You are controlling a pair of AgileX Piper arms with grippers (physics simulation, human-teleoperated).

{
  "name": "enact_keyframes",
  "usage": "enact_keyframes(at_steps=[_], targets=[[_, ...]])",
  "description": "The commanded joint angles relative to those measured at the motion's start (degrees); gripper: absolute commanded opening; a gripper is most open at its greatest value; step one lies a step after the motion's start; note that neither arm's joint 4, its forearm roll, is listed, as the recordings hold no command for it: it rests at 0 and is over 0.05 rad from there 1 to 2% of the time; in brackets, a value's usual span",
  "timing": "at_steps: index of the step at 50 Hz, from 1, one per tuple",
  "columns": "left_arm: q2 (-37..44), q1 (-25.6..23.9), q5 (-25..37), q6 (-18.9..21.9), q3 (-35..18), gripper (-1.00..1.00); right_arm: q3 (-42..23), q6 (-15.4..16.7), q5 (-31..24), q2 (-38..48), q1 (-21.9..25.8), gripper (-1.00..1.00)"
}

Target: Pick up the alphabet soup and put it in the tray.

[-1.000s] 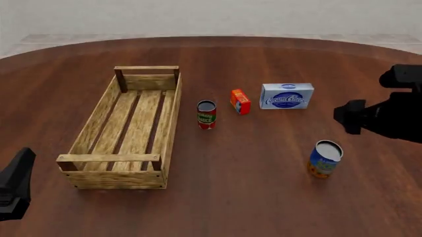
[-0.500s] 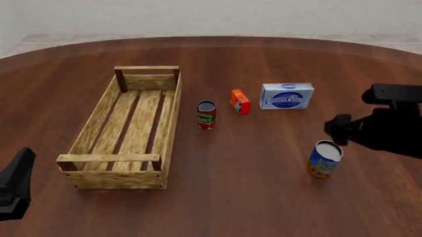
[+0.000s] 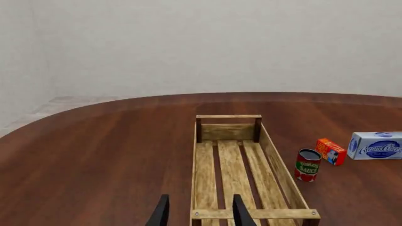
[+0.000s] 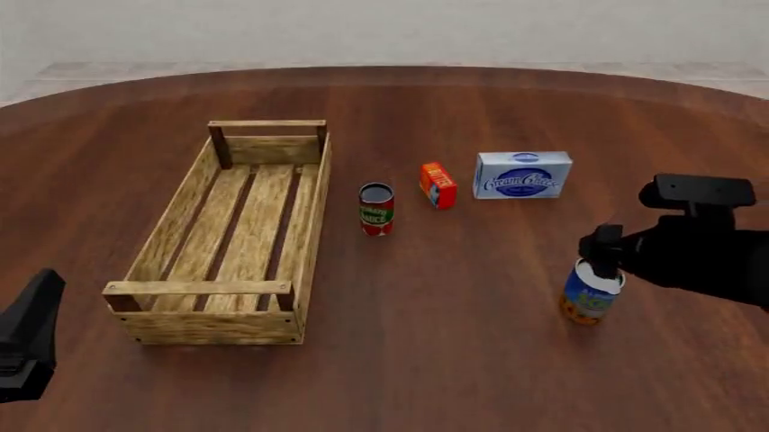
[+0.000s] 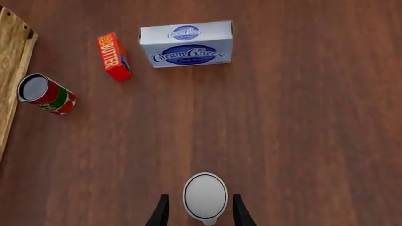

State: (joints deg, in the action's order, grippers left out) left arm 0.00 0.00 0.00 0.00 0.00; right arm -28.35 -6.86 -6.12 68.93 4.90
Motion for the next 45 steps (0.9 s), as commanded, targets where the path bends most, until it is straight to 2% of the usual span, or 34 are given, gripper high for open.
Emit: enact_keyframes(at_steps=[1, 45], targets=[[0.0, 0.0, 0.0, 0.0, 0.0, 1.0, 1.3, -0.6, 2.8, 2.4, -0.1, 1.0], [0.0, 0.0, 0.0, 0.0, 0.0, 1.0, 3.9, -2.9, 12.9, 13.6, 0.5, 1.0]])
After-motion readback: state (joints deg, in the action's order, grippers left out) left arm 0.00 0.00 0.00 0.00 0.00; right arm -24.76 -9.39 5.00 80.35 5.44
